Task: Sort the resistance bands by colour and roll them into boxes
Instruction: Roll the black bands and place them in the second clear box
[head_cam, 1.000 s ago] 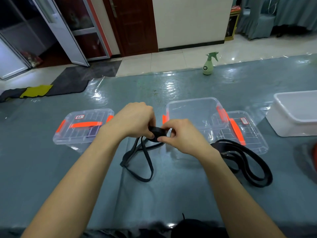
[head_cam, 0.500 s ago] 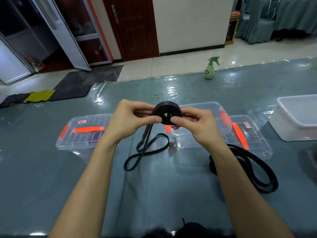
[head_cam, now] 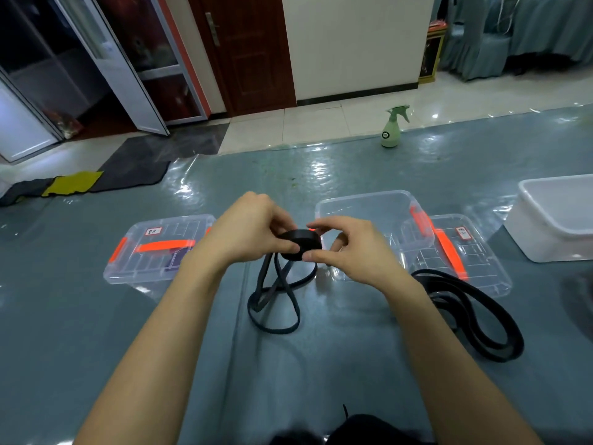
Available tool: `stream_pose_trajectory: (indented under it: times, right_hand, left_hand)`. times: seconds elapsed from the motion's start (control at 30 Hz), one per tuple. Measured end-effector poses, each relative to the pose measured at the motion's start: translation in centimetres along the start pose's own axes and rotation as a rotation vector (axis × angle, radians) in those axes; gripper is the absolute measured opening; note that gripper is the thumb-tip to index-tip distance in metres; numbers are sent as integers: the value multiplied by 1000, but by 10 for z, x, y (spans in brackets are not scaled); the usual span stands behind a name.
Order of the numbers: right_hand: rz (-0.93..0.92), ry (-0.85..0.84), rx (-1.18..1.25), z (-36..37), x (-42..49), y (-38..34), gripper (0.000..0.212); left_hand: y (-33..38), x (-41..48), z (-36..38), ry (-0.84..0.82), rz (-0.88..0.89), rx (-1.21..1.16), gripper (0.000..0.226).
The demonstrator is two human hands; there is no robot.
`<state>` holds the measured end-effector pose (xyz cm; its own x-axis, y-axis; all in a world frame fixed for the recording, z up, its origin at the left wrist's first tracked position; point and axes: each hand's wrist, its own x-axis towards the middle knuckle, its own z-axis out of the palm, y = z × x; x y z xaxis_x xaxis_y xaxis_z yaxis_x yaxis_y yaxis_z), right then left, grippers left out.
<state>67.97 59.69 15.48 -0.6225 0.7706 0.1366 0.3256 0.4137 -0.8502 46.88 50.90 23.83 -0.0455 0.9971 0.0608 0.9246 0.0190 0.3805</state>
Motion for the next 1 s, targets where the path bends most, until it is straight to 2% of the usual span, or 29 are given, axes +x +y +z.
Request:
stream_pose_trajectory:
  times: [0.1, 0.2, 0.27, 0.43, 0.57, 0.67, 0.77, 0.87, 0.93, 1.0]
  right_hand:
    - [-115, -26, -128, 11, 3, -7, 24]
    - [-136, -11, -114, 17, 4, -4, 11]
    - [-93, 18, 11, 12, 3, 0, 13]
    - [-46, 76, 362, -5, 0, -1, 25]
    - [-28, 117, 569, -17, 1, -3, 19]
    - [-15, 135, 701, -18, 1, -5, 20]
    - [0, 138, 850, -11, 1, -6, 29]
    - [37, 114, 939, -2, 0, -3, 42]
    - [55, 91, 955, 2, -1, -1, 51]
    - [58, 81, 954, 3, -2, -1, 50]
  left_hand:
    - [14, 8, -4, -101, 65, 215, 14]
    - [16, 14, -5, -124, 92, 283, 15]
    - [9, 16, -6, -106, 79, 176, 18]
    - [-12, 9, -4, -51, 25, -335, 27]
    - [-16, 2, 4, 62, 11, -661, 34]
    - [-8, -1, 8, 164, 21, -818, 34]
    - [3, -2, 10, 226, 23, -889, 32]
    - [6, -1, 11, 280, -12, -859, 27]
    - [6, -2, 7, 264, -8, -806, 26]
    - [6, -4, 0, 231, 6, -736, 27]
